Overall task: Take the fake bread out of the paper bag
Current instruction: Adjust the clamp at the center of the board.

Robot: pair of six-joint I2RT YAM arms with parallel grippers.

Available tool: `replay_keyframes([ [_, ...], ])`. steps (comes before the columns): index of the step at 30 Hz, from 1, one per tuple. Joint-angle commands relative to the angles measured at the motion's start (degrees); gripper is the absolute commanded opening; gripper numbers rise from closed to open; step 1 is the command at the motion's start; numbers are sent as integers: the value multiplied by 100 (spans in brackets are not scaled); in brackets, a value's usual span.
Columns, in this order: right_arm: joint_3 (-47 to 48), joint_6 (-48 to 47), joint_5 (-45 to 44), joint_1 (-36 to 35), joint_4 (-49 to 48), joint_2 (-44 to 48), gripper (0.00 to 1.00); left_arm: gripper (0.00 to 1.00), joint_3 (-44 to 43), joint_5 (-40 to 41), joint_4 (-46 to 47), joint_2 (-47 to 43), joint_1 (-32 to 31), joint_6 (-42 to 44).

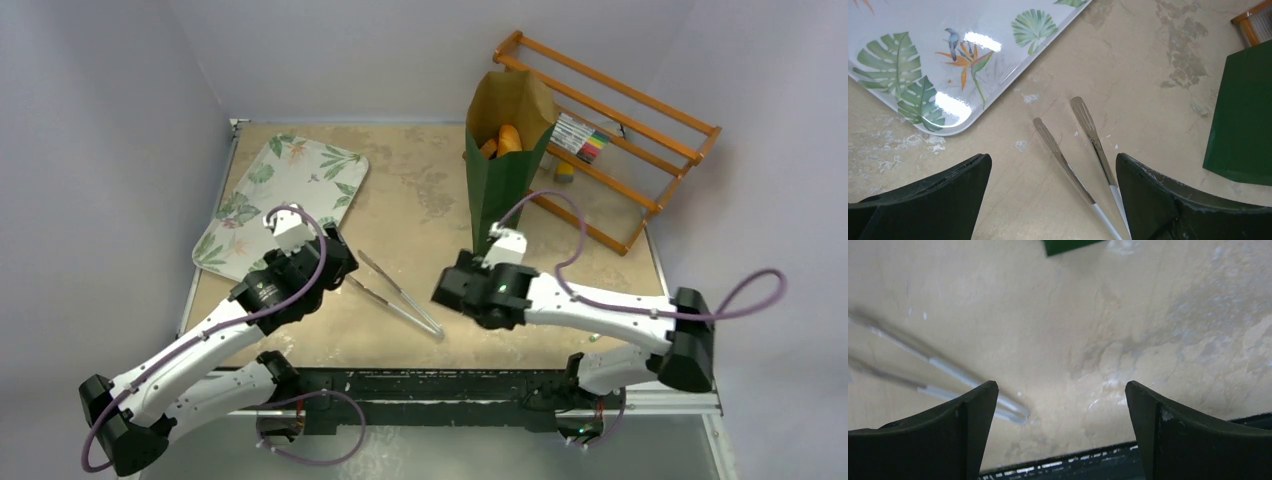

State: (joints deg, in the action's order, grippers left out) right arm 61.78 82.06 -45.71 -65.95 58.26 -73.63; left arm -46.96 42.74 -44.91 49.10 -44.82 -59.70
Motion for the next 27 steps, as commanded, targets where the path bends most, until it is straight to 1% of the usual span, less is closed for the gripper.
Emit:
replay_keyframes([
  [1,614,661,-516,-1068,648,-816,100,94,-59,-104,-195,-48,-36,-224],
  [4,1076,359,-664,-1558,660,-1523,99,90,68,-146,-188,-247,-36,-363],
  [6,1362,102,-727,-1687,652,-1958,95,86,223,-192,-140,-416,-31,-494],
  [8,1568,-358,-858,-1821,411,-2202,86,80,410,-244,-49,-574,-34,-642],
  [10,1558,-1228,-821,-1871,-319,-2184,76,75,631,-318,94,-685,-36,-797],
  [13,1197,-2580,-543,-1833,-1635,-1844,70,73,948,-437,324,-703,-34,-1036],
  [14,1067,-2993,-406,-1747,-2203,-1732,69,72,1046,-468,429,-685,-36,-1095],
  [18,642,-4125,173,-1393,-3407,-1497,68,70,1341,-539,883,-601,-36,-1289],
  [20,426,-4739,581,-1196,-4002,-1407,70,70,1422,-546,1100,-485,-36,-1349],
  [22,300,-5044,852,-995,-4321,-1428,72,70,1478,-567,1335,-338,-35,-1429],
  [27,87,-5673,1505,-483,-5007,-1549,72,70,1610,-681,1843,106,-36,-1662],
])
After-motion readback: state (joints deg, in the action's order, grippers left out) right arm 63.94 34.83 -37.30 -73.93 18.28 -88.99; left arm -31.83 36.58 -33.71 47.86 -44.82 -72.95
